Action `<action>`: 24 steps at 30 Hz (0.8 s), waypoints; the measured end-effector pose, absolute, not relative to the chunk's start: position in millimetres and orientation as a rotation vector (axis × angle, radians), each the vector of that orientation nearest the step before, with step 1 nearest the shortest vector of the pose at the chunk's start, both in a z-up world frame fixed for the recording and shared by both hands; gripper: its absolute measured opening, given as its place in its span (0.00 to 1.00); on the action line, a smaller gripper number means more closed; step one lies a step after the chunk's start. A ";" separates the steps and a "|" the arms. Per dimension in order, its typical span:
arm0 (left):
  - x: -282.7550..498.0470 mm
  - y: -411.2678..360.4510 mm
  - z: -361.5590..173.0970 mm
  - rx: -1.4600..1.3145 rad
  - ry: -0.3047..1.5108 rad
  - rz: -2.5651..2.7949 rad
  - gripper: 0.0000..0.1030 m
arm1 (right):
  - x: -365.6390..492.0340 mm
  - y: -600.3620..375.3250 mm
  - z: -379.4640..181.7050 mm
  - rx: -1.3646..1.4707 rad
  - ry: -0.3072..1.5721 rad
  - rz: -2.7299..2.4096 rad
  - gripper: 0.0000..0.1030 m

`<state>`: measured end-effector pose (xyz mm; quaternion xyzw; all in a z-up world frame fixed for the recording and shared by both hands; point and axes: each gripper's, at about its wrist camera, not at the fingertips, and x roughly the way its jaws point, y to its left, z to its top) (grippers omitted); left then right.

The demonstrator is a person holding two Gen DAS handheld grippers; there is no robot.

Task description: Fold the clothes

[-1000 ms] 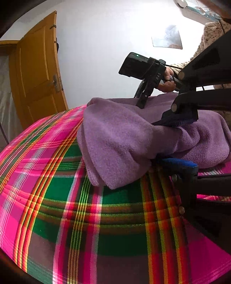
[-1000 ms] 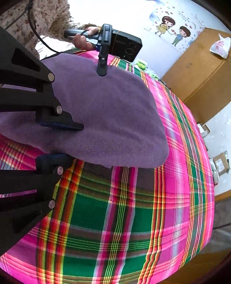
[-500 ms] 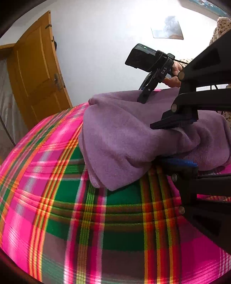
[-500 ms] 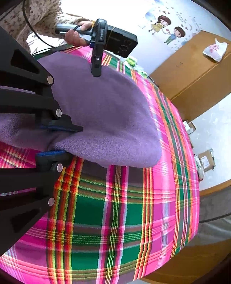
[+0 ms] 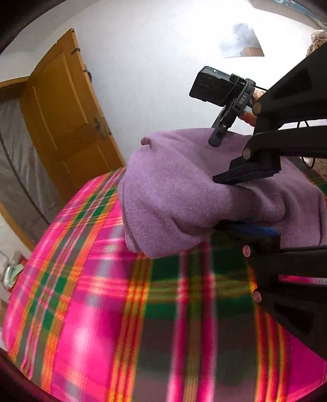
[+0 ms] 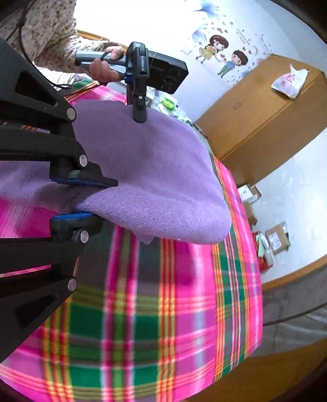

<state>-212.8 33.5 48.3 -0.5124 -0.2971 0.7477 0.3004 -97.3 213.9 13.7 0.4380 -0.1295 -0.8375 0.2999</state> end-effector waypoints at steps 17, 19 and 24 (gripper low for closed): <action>-281.3 -16.5 47.8 -1.352 -0.868 2.135 0.28 | -166.0 146.2 10.1 1.137 -0.331 -2.138 0.17; -289.9 -19.8 44.8 -1.351 -0.886 2.146 0.28 | -174.6 139.8 8.7 1.137 -0.335 -2.129 0.17; -310.3 -32.2 37.3 -1.356 -0.899 2.171 0.28 | -195.9 121.8 5.9 1.140 -0.339 -2.110 0.17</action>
